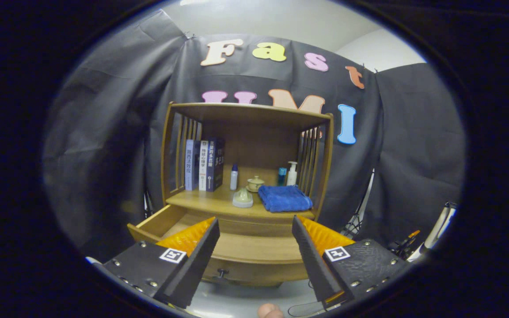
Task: Pull open the drawer, take out the items inside it, and place them on the countertop above the cabinet.
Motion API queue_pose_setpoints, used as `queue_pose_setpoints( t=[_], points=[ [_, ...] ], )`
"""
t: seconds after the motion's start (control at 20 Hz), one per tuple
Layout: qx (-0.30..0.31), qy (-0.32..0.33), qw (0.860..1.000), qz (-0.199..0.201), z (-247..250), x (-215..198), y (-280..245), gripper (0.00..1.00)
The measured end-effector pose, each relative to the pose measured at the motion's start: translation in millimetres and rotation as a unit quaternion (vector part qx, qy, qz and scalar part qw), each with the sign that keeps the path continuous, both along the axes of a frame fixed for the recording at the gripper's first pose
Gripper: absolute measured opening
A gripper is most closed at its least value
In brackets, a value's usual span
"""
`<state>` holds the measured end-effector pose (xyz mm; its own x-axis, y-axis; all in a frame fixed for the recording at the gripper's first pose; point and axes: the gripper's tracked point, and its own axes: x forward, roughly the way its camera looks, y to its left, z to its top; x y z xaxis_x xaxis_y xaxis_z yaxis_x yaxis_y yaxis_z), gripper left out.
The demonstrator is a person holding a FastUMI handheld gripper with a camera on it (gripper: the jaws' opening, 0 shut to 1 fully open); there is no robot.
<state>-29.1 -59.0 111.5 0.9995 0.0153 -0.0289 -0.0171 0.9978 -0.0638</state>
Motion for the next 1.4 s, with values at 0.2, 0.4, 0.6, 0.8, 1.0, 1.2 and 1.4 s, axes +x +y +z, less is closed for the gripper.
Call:
queue_pose_setpoints(
  t=[0.2,0.4,0.6,0.8,1.0,1.2,1.4],
  points=[
    [0.01,0.01,1.0,0.025,-65.8,-3.9,15.8,0.98],
    [0.012,0.033,0.998,0.043,-128.8,1.1,34.3,0.98],
    [0.037,0.045,0.997,0.057,-155.6,10.1,45.4,0.99],
    [0.054,0.062,0.996,0.045,-178.0,33.1,44.7,0.98],
    [0.048,0.088,0.994,0.044,-197.7,65.8,50.4,0.99],
    [0.052,0.08,0.995,0.003,-201.8,74.6,44.6,0.97],
    [0.075,0.093,0.993,-0.001,-202.9,87.5,47.4,0.98]
  ],
)
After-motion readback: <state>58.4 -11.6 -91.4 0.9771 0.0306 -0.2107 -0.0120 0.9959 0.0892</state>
